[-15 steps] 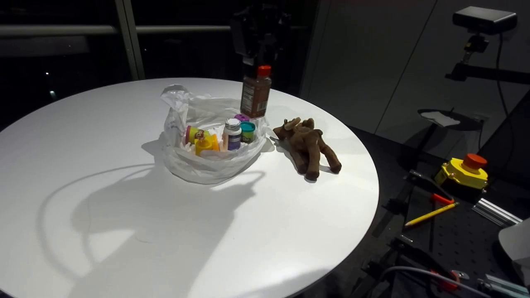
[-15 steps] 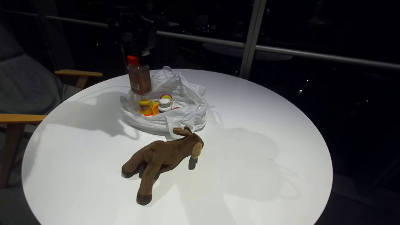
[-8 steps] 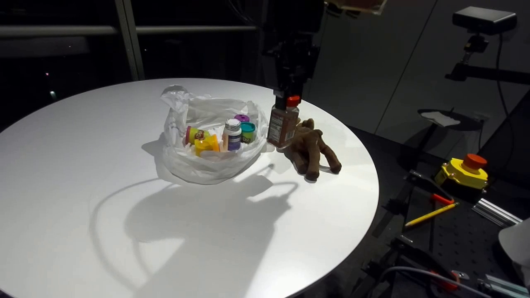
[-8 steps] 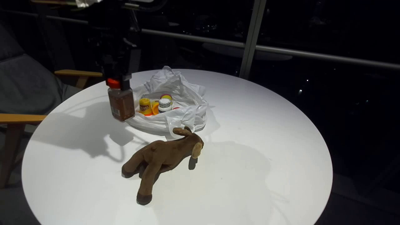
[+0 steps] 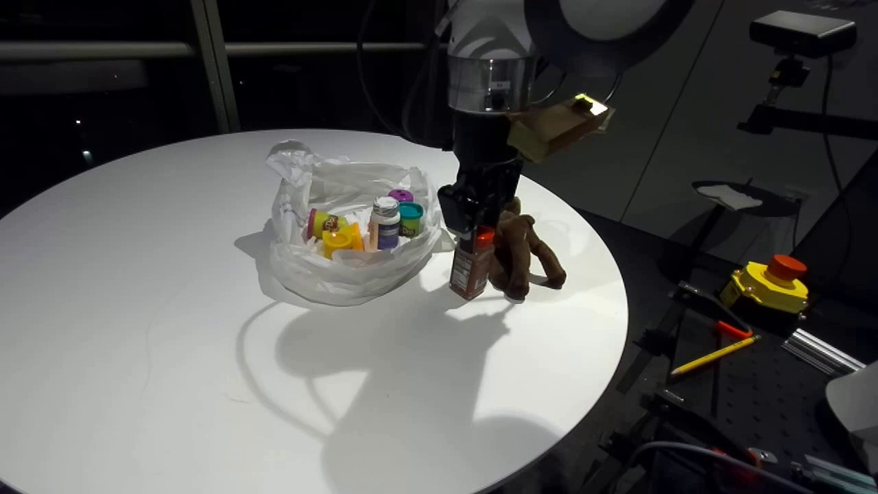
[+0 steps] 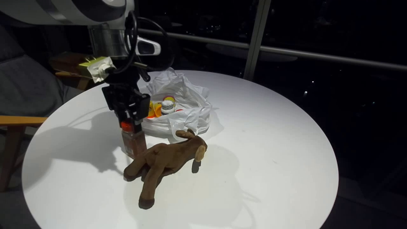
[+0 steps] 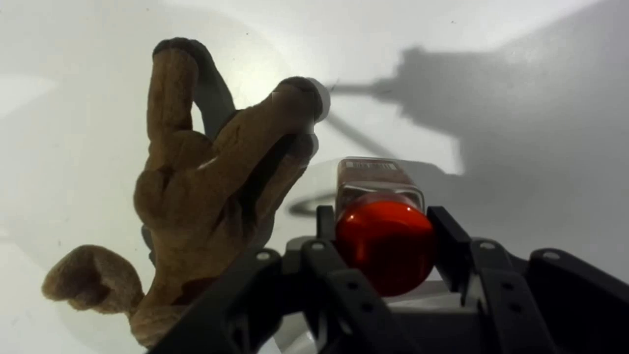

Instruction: Remove the contents from the white plastic bag and put them on the table one at a time

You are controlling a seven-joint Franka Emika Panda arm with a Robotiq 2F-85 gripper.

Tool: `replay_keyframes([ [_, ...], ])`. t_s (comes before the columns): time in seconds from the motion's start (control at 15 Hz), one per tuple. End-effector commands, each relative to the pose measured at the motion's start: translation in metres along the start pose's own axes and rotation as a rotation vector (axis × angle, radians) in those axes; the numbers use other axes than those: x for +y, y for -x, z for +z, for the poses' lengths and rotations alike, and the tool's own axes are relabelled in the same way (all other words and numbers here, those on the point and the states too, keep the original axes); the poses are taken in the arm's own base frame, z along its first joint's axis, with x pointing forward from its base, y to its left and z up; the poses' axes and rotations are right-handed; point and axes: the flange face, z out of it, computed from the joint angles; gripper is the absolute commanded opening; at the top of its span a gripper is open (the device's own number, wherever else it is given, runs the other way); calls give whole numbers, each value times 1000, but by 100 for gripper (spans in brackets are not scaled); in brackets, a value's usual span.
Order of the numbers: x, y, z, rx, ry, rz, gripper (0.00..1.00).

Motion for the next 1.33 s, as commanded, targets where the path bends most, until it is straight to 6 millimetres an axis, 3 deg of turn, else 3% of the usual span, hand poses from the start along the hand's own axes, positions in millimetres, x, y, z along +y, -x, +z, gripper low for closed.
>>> replay_keyframes([
  [0.0, 3, -1, 2, 37, 31, 24, 19],
  [0.07, 3, -2, -5, 47, 27, 30, 29],
  [0.13, 2, -4, -14, 63, 17, 40, 69],
  [0.27, -1, -10, -35, 96, 3, 41, 76],
  [0.47, -7, -31, -65, 149, -5, 35, 100],
  [0.6, -12, -50, -73, 174, -22, 28, 100],
  [0.73, -13, -69, -67, 181, -32, 32, 100],
  [1.07, -10, -104, -26, 127, -43, 64, 100],
  [1.27, -5, -128, -13, 136, -38, 95, 100],
])
